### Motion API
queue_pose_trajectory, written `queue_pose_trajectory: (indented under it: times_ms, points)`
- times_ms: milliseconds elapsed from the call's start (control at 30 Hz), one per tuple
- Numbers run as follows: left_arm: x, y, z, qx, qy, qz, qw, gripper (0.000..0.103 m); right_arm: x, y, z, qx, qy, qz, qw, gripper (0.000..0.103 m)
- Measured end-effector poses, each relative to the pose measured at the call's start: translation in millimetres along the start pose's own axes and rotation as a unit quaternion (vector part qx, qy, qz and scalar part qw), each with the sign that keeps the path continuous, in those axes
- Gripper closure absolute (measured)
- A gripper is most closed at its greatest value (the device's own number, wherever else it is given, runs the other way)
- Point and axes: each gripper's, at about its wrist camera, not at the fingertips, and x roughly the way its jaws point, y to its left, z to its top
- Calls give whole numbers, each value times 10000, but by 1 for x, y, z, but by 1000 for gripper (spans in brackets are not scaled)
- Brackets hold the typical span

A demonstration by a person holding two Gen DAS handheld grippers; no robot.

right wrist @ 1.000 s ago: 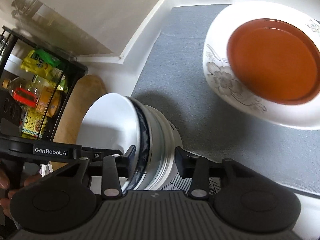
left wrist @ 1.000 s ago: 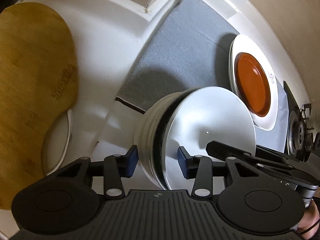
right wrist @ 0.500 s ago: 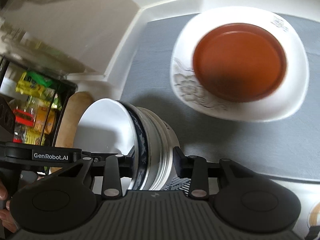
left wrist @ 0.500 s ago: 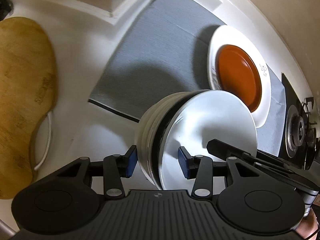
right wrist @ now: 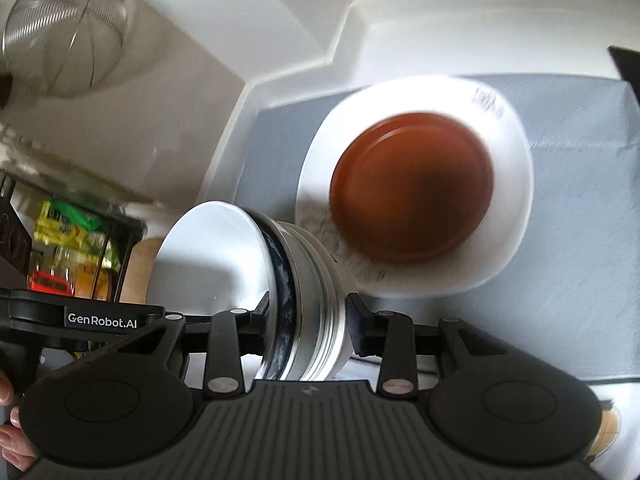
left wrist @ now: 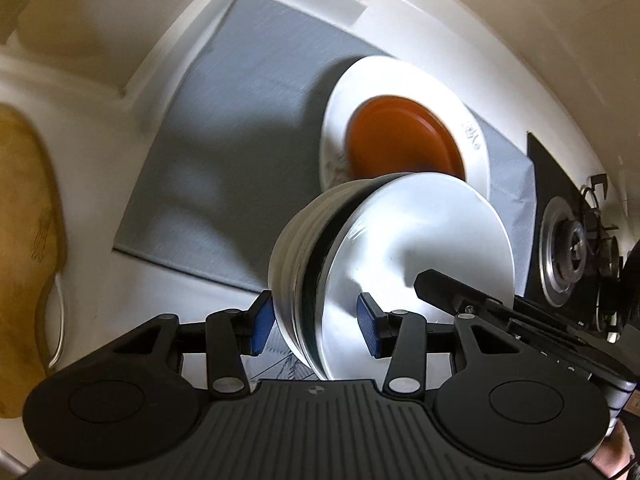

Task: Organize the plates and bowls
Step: 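Carry the nested bowls with the left tool over the plate stack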

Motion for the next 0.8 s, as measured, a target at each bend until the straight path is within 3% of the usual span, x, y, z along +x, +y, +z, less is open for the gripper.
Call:
queue_pose_trajectory:
  times_ms: [467,800]
  points:
    - [5,-50,65,357,-234,-384,9984,53,-29,-24,72,1,-672,-219,9975,62]
    - [40,-59,102,434,83,-286,9986,53,-5,-45,96,138,-592,-429,9972,62]
